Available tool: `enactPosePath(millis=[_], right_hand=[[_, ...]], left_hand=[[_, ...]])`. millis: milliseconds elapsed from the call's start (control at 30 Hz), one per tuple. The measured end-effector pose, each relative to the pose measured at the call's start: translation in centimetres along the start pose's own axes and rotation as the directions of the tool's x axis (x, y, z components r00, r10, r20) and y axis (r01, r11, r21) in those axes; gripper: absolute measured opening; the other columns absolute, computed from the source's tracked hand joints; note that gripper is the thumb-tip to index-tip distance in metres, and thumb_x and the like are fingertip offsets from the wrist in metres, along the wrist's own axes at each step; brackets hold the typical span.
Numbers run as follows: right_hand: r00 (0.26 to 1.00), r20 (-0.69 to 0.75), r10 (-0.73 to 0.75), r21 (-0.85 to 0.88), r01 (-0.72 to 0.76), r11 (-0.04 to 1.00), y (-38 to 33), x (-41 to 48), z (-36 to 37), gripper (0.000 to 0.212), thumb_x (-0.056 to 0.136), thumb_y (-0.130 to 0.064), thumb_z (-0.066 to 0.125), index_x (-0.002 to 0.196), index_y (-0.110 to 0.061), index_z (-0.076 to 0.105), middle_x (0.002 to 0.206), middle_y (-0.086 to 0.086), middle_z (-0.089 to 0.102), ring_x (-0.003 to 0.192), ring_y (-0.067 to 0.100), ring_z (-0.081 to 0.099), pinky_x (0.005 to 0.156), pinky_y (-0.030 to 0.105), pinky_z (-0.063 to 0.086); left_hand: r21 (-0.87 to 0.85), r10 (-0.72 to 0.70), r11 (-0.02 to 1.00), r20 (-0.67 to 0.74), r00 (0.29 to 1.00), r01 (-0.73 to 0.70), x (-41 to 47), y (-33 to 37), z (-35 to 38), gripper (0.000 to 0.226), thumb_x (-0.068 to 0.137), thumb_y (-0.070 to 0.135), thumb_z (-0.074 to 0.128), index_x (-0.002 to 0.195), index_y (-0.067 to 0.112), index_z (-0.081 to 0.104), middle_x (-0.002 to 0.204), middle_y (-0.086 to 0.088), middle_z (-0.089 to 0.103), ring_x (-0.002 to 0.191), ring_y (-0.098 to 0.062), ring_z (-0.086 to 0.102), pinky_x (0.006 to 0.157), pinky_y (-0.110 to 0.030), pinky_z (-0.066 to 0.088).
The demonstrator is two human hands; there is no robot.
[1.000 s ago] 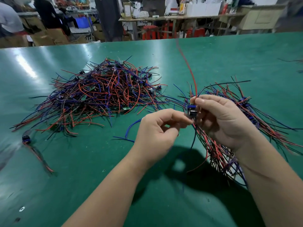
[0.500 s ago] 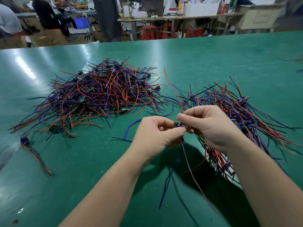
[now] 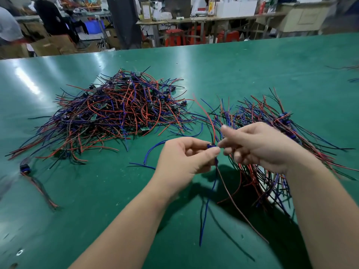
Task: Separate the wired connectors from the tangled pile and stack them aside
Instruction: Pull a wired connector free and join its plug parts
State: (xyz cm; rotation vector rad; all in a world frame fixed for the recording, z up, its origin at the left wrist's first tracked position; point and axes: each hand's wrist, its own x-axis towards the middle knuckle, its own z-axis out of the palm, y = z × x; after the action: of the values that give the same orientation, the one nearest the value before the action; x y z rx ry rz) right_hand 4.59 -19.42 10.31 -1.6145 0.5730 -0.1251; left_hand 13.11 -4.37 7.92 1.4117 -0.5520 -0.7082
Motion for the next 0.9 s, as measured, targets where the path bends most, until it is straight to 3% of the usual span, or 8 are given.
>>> enactPosePath(millis=[100,267,367,467,567,733,800,900], right_hand=[[0.983,0.177,-0.038,0.095,0.021,0.995,0.4,0.1,0.5,0.039,0.059,-0.032,0.074,0.082,0.000,0.072,0.061,0.002,0.060,0.047,0.005,0.046,0.043,0.011,0.036],[0.983,0.167,-0.073,0.210,0.037,0.977,0.5,0.2,0.4,0.019,0.060,-0.015,0.071,0.074,-0.002,0.068,0.064,0.000,0.066,0.049,0.005,0.049,0.047,0.013,0.039],[0.993,0.081,-0.089,0.232,0.068,0.970,0.3,0.2,0.3,0.007,0.060,-0.016,0.070,0.055,-0.011,0.070,0.065,0.007,0.061,0.045,0.006,0.052,0.042,0.011,0.040],[0.993,-0.073,-0.088,0.254,0.104,0.962,0.0,0.4,-0.1,0.012,0.061,-0.018,0.070,0.062,-0.007,0.071,0.055,0.004,0.060,0.043,0.005,0.055,0.041,0.010,0.043],[0.970,-0.216,-0.107,0.239,0.159,0.958,0.0,0.6,-0.6,0.011,0.075,-0.014,0.069,0.075,-0.003,0.066,0.052,0.000,0.062,0.044,0.005,0.058,0.041,0.012,0.045],[0.932,-0.306,-0.193,0.103,0.234,0.967,0.3,0.8,-0.1,0.012,0.088,-0.012,0.064,0.078,-0.009,0.069,0.063,0.004,0.065,0.054,0.011,0.065,0.041,0.017,0.046],[0.918,-0.336,-0.212,0.160,0.278,0.947,0.2,0.9,0.1,0.011,0.089,-0.007,0.061,0.082,-0.006,0.068,0.067,0.009,0.065,0.058,0.014,0.068,0.043,0.017,0.048],[0.905,-0.384,-0.181,0.289,0.304,0.908,-0.1,0.8,-0.1,0.011,0.088,0.003,0.059,0.085,-0.004,0.066,0.062,0.003,0.067,0.061,0.015,0.070,0.046,0.016,0.049]], left_hand=[[-0.014,-0.029,0.999,0.078,0.997,0.031,-0.2,0.1,0.1,0.010,0.077,0.000,0.072,0.086,0.001,0.067,0.066,-0.005,0.070,0.058,-0.010,0.066,0.060,-0.024,0.058],[-0.027,-0.049,0.998,0.144,0.988,0.054,-0.5,0.6,0.0,0.007,0.078,-0.002,0.071,0.081,0.002,0.067,0.069,-0.010,0.070,0.058,-0.012,0.066,0.061,-0.025,0.058],[-0.002,-0.093,0.996,0.170,0.981,0.095,-0.4,0.9,-0.5,0.008,0.076,-0.001,0.072,0.078,0.003,0.066,0.069,-0.012,0.070,0.058,-0.015,0.066,0.062,-0.028,0.059],[0.067,-0.156,0.987,0.246,0.957,0.144,-0.4,1.0,-1.1,0.007,0.077,0.001,0.073,0.075,0.006,0.068,0.071,-0.013,0.071,0.059,-0.017,0.068,0.060,-0.026,0.058],[0.153,-0.215,0.972,0.287,0.933,0.177,-0.3,0.9,-1.3,0.012,0.076,0.004,0.075,0.068,0.011,0.069,0.069,-0.012,0.071,0.059,-0.017,0.068,0.057,-0.024,0.056],[0.222,-0.261,0.954,0.298,0.918,0.199,-0.1,0.7,-1.8,0.011,0.076,0.004,0.076,0.070,0.009,0.068,0.069,-0.012,0.071,0.058,-0.015,0.068,0.061,-0.026,0.058],[0.241,-0.284,0.947,0.316,0.906,0.213,-0.1,0.8,-2.0,0.010,0.077,0.003,0.075,0.071,0.007,0.068,0.070,-0.013,0.071,0.059,-0.016,0.068,0.060,-0.025,0.057],[0.276,-0.312,0.935,0.330,0.891,0.225,-0.2,0.7,-1.9,0.009,0.078,0.003,0.075,0.073,0.005,0.068,0.071,-0.014,0.071,0.060,-0.016,0.068,0.057,-0.023,0.055]])
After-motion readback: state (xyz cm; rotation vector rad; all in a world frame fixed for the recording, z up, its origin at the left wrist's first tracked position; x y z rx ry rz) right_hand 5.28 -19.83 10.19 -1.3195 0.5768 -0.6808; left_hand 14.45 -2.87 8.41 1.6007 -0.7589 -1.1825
